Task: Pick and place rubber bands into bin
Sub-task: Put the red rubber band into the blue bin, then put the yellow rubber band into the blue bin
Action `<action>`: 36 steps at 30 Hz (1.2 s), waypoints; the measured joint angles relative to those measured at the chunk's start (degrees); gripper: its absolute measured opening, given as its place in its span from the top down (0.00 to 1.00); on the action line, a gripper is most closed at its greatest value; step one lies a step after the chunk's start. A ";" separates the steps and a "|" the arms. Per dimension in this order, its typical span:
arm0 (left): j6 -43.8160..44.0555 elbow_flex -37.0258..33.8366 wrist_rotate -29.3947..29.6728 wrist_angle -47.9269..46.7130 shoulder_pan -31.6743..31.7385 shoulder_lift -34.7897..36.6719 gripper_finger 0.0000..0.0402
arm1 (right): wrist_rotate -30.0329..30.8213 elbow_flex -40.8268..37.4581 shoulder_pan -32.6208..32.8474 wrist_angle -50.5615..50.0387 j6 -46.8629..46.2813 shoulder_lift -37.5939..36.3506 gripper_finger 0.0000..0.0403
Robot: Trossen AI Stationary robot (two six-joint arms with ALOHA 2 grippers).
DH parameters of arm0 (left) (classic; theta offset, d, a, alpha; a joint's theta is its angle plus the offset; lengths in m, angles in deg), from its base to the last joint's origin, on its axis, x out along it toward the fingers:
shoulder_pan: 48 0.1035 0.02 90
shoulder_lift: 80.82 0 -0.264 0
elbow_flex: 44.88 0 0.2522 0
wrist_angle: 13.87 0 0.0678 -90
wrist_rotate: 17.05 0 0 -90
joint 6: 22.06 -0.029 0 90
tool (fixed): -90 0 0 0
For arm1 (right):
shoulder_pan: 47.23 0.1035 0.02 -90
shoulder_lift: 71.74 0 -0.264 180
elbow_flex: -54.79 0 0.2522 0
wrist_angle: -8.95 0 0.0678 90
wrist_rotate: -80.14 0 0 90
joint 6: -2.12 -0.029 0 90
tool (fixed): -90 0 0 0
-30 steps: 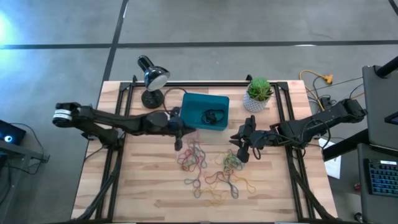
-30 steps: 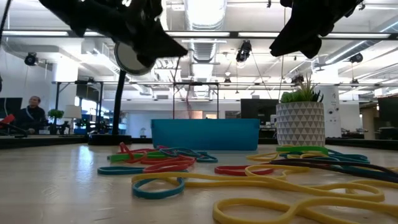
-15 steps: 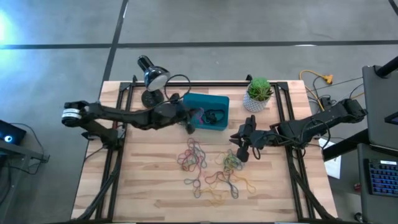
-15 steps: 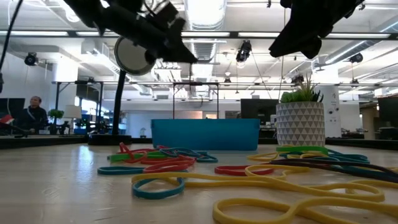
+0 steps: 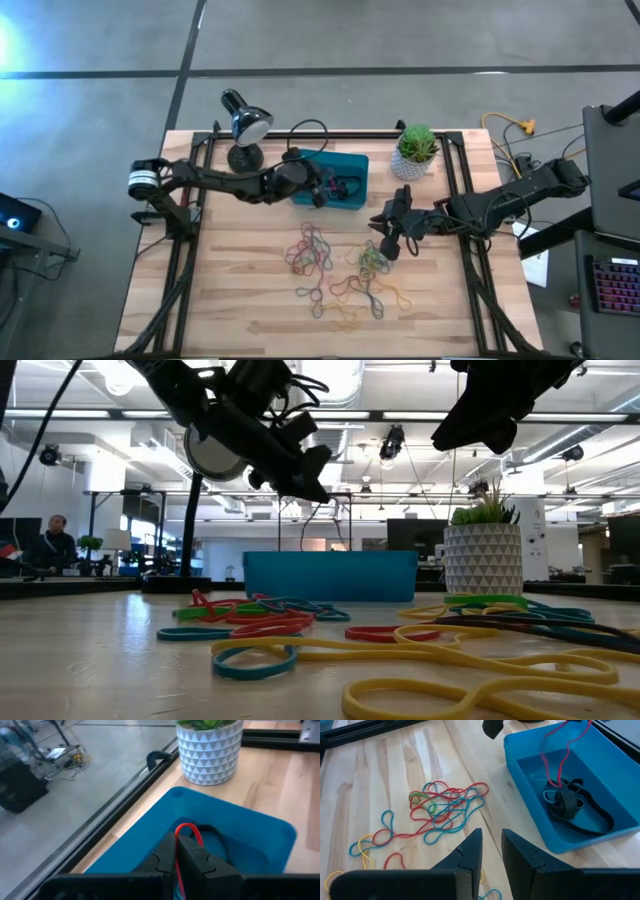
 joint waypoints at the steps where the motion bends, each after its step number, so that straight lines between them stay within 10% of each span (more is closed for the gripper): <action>1: -0.28 0.00 -1.24 0.08 0.23 -0.01 0.99 | 0.18 0.00 0.00 0.00 0.00 0.00 0.84; 16: 0.28 1.00 -5.91 -6.99 0.70 0.91 0.71 | 2.34 -0.09 0.04 0.17 -0.33 0.00 0.83; 25: 1.76 0.28 -22.08 -10.58 -2.27 8.99 0.71 | -9.00 -1.32 0.17 0.16 -0.38 1.26 0.84; 36: 2.22 -4.65 -22.56 -13.50 -8.25 19.45 0.71 | -12.54 -3.02 0.52 1.75 0.44 11.58 0.83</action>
